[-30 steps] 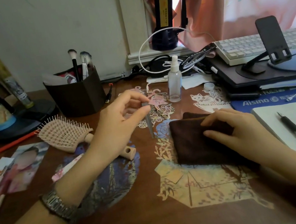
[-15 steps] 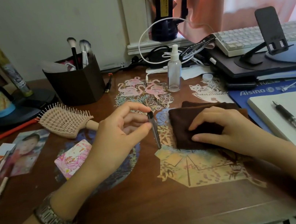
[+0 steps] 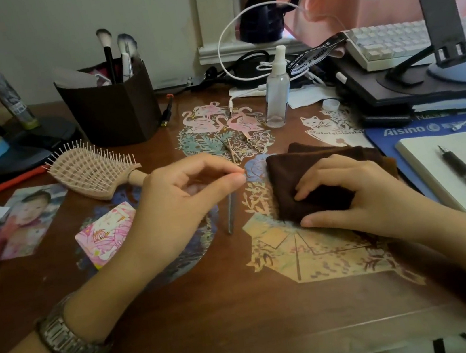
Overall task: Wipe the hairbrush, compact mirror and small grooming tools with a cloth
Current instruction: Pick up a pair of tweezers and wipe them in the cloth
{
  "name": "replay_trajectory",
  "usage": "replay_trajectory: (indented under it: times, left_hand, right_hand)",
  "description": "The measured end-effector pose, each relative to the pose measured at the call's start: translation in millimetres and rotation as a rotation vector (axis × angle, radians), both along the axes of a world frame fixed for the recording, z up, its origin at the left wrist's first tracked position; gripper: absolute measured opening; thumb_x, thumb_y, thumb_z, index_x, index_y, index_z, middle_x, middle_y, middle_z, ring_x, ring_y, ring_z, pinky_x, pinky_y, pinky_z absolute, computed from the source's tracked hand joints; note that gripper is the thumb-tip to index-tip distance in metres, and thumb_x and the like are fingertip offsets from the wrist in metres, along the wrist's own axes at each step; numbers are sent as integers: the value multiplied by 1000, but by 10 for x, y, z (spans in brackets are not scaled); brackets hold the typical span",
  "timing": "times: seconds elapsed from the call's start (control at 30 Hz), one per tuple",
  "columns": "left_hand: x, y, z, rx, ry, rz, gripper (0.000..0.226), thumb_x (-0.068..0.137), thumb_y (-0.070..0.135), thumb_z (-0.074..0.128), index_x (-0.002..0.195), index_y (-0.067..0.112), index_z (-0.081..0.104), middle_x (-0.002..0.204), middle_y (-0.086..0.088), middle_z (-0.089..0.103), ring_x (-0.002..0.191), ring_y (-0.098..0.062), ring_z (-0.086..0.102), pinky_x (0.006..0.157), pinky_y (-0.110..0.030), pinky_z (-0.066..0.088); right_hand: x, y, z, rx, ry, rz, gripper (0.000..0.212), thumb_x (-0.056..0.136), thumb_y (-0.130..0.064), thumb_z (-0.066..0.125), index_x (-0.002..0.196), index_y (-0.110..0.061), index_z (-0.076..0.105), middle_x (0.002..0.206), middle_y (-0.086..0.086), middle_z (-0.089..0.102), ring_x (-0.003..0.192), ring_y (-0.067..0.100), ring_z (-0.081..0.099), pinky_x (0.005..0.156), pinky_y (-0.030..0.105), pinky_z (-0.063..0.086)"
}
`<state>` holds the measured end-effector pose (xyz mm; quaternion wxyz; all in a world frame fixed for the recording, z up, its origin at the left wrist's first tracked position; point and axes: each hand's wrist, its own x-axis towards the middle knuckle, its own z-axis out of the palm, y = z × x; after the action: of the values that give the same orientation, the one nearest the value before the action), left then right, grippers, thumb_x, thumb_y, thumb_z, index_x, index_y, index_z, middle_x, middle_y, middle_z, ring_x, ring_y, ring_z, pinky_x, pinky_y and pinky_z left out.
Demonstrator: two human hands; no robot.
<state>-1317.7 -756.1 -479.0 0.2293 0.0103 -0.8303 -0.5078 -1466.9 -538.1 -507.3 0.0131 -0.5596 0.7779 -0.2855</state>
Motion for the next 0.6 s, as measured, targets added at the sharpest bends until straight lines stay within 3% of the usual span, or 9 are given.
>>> replay_trajectory:
  times: [0.17,0.27,0.43,0.6]
  left_hand:
    - [11,11,8,158,-21,-18,25,74,23,68,97,15,62,93,2,75,67,-3,64,71,-22,51]
    - [15,5,-6,234,-48,-20,35,74,21,67,107,19,56,97,1,75,66,-3,65,72,-21,51]
    - [49,-52,-16,63,-67,8,27,79,5,71,102,19,67,98,3,74,90,-10,69,83,-19,53]
    - [69,-134,7,-65,-145,50,25,75,2,75,90,21,70,90,5,72,85,-8,70,78,-18,55]
  right_hand:
    - [5,-3,-10,-8,31,-2,33,76,-53,68,100,-31,68,104,-19,59,103,8,57,87,30,47]
    - [10,-1,-16,-12,41,5,32,77,-55,66,100,-32,67,103,-18,59,102,9,57,85,33,49]
    - [34,-10,1,-5,107,19,32,79,-53,64,102,-31,67,103,-16,59,99,9,57,83,35,50]
    - [57,-16,-7,-43,116,-7,28,83,-46,59,97,-25,72,97,-14,63,94,8,59,80,32,52]
